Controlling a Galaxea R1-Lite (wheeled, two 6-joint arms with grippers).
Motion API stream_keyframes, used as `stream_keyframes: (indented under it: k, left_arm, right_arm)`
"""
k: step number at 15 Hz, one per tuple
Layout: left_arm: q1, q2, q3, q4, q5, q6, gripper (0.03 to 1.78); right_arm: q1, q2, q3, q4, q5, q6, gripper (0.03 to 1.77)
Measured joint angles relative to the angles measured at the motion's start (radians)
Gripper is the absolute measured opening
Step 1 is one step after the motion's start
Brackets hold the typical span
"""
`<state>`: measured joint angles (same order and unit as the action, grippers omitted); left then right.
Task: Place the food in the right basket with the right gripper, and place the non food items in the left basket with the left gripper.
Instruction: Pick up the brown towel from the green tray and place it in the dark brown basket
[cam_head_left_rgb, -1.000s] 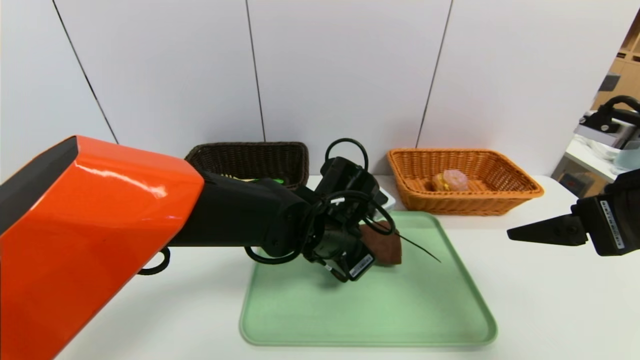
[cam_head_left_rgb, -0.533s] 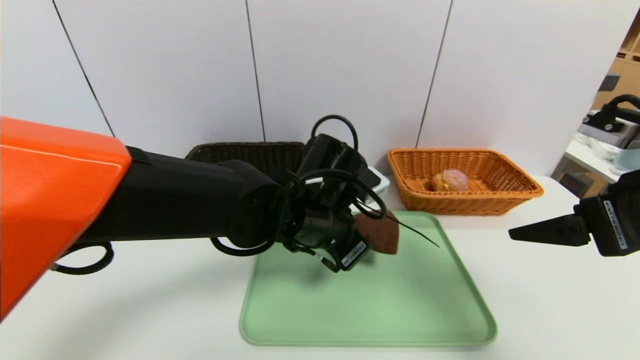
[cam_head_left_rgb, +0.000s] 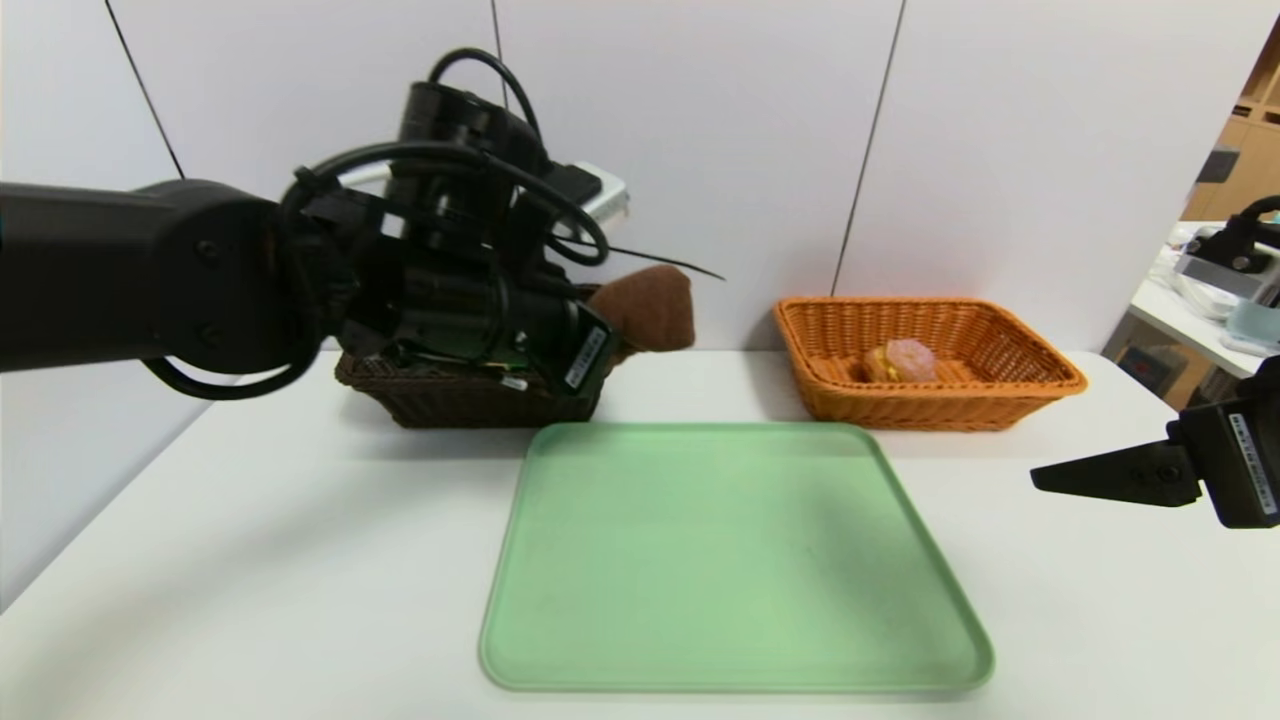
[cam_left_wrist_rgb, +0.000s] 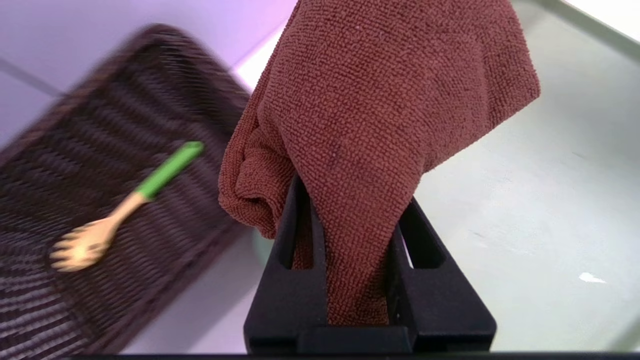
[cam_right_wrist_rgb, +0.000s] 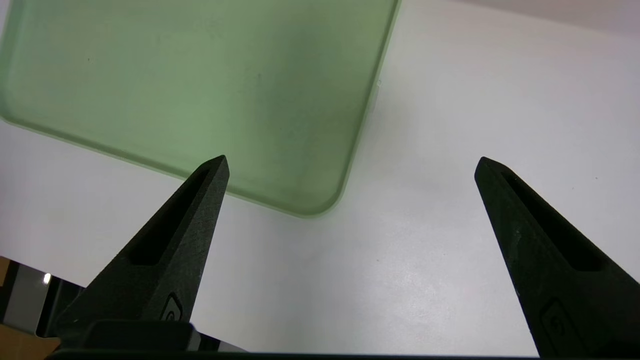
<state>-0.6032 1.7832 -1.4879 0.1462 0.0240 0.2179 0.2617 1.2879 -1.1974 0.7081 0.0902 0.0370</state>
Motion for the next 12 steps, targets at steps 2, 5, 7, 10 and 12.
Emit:
stream_keyframes:
  k: [2, 5, 7, 10, 12]
  left_arm:
    - [0.093, -0.014, -0.038, 0.0, -0.005, 0.021, 0.34]
    - [0.242, 0.02, -0.096, 0.0, -0.017, 0.123, 0.34]
    - [0.336, 0.069, -0.126, -0.001, -0.042, 0.229, 0.34]
    - [0.43, 0.153, -0.142, -0.03, -0.072, 0.401, 0.34]
    - [0.461, 0.203, -0.148, -0.039, -0.097, 0.469, 0.34]
  right_arm:
    - [0.0, -0.006, 0.006, 0.0, -0.002, -0.001, 1.7]
    - [0.0, -0.017, 0.011, 0.0, -0.004, 0.001, 1.7]
    - [-0.001, -0.02, 0.012, 0.001, -0.006, 0.001, 1.7]
    - [-0.001, -0.021, 0.014, 0.0, -0.007, -0.001, 1.7]
    - [-0.001, -0.02, 0.014, 0.0, -0.006, -0.001, 1.7]
